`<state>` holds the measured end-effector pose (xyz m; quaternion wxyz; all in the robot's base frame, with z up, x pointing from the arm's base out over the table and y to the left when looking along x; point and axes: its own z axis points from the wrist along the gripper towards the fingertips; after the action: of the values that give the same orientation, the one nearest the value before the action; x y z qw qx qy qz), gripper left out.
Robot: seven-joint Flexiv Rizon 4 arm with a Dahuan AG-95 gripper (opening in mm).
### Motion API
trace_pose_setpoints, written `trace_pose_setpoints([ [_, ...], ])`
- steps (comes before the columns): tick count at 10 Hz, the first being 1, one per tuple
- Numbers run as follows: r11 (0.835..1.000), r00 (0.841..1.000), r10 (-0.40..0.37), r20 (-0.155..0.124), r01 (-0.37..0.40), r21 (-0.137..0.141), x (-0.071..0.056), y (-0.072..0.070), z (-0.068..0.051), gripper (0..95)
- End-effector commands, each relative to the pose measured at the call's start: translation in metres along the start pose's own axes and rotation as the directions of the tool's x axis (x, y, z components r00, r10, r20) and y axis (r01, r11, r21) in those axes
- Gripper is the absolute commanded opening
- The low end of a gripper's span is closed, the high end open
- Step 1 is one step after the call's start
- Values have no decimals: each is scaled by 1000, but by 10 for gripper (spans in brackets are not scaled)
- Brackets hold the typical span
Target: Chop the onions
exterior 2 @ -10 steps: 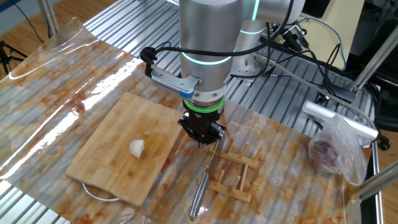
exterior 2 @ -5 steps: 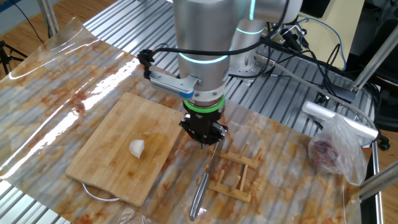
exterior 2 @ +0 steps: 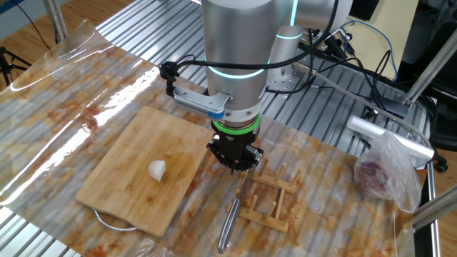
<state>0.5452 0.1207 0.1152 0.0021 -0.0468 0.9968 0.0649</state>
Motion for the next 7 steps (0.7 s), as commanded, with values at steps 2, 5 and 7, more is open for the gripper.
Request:
trace_pose_setpoints([
  [2, 1000, 1000, 1, 0, -1, -4, -2, 4, 0, 190],
  [5, 1000, 1000, -2, 2, 2, -12, -4, 12, 8, 190],
  [7, 1000, 1000, -11, 2, 11, -11, -5, 13, 11, 190],
])
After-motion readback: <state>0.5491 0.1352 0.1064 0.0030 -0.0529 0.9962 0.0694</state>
